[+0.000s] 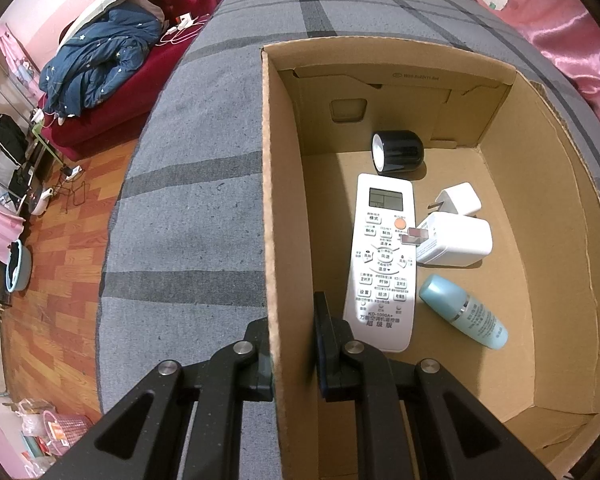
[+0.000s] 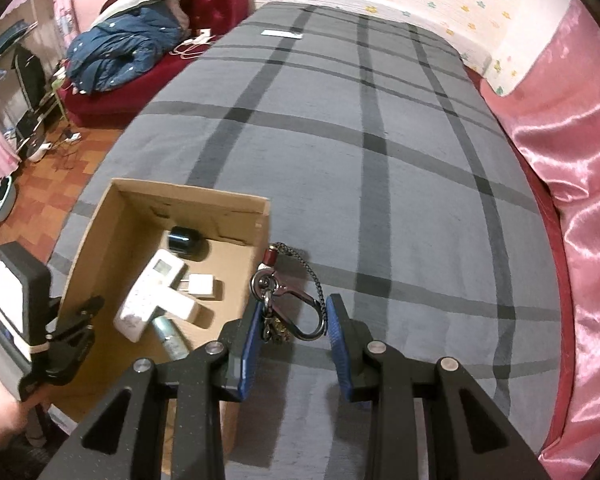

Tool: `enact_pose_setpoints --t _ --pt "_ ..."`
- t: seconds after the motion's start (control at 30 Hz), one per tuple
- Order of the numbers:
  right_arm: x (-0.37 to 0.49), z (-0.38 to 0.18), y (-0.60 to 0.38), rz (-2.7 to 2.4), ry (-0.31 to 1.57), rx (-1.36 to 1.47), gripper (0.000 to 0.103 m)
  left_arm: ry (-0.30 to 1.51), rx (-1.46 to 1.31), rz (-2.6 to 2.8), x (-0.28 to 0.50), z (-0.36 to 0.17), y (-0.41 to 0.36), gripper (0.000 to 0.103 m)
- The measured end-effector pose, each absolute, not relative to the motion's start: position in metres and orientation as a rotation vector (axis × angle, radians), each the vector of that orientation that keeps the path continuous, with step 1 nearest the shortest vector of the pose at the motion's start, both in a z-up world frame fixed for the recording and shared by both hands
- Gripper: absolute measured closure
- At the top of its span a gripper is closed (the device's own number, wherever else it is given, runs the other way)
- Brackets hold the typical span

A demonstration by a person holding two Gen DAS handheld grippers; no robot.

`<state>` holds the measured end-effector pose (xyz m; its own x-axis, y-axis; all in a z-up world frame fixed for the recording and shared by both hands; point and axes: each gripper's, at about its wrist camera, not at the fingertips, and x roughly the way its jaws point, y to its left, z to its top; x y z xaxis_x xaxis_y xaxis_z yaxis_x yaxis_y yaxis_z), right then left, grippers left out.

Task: Organize rigid objects
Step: 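Lift and carry the keychain with the right gripper into the box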

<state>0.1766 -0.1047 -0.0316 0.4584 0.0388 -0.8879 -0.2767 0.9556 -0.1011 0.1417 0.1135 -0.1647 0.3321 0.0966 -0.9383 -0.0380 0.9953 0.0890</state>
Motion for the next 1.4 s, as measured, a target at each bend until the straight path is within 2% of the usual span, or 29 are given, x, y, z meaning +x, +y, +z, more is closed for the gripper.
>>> enact_pose_setpoints --t 0.43,1.4 --pt "0.163 -0.051 -0.038 0.300 1.102 -0.274 0.070 1.230 0.052 0.087 0.142 -0.165 0.113 0.089" --pt "0.164 -0.176 0.007 0.306 1.289 -0.249 0.069 1.229 0.045 0.085 0.142 -0.165 0.114 0.089"
